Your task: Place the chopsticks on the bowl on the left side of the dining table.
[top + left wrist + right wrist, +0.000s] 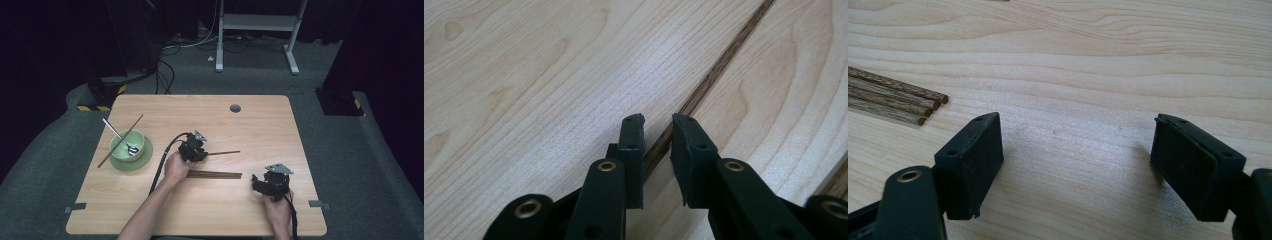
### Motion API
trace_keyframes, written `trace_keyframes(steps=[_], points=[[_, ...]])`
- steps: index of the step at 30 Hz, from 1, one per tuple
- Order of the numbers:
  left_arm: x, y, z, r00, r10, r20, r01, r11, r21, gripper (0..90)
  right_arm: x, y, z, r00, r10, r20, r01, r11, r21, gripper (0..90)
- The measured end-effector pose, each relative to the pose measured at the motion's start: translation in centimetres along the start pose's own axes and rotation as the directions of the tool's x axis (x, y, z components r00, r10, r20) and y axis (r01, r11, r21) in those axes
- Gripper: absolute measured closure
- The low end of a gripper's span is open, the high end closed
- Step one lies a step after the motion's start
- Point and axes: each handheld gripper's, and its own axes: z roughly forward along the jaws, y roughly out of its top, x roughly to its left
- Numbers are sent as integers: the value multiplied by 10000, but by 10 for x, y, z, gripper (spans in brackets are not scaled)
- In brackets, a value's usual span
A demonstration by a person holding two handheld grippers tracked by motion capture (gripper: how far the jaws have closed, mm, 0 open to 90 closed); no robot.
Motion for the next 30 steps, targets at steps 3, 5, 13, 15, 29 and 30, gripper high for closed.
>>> trace_keyframes(steps=[3, 5, 13, 15, 29, 30], points=[[2, 0, 0, 10000, 32, -32, -32, 10000, 39, 757, 0, 0, 0, 10000, -6, -4, 6, 10000, -3, 204], [4, 0, 0, 10000, 4, -16, -4, 10000, 42, 762, 0, 0, 0, 10000, -2, 1, 2, 10000, -1, 204], [7, 1, 0, 9998, 166, 78, -167, 9998, 136, 771, 0, 0, 0, 10000, -35, -6, 35, 10000, -12, 204], [9, 0, -1, 9999, 118, 86, -119, 9999, 108, 777, 0, 0, 0, 10000, -35, -6, 35, 10000, -10, 204], [22, -7, -7, 9999, 131, -103, -129, 9996, 237, 822, 0, 0, 0, 10000, -1, 0, 1, 10000, -2, 205], [23, -7, -7, 9999, 111, -123, -108, 9997, 235, 826, 0, 0, 0, 10000, -6, -5, 6, 10000, -3, 204]])
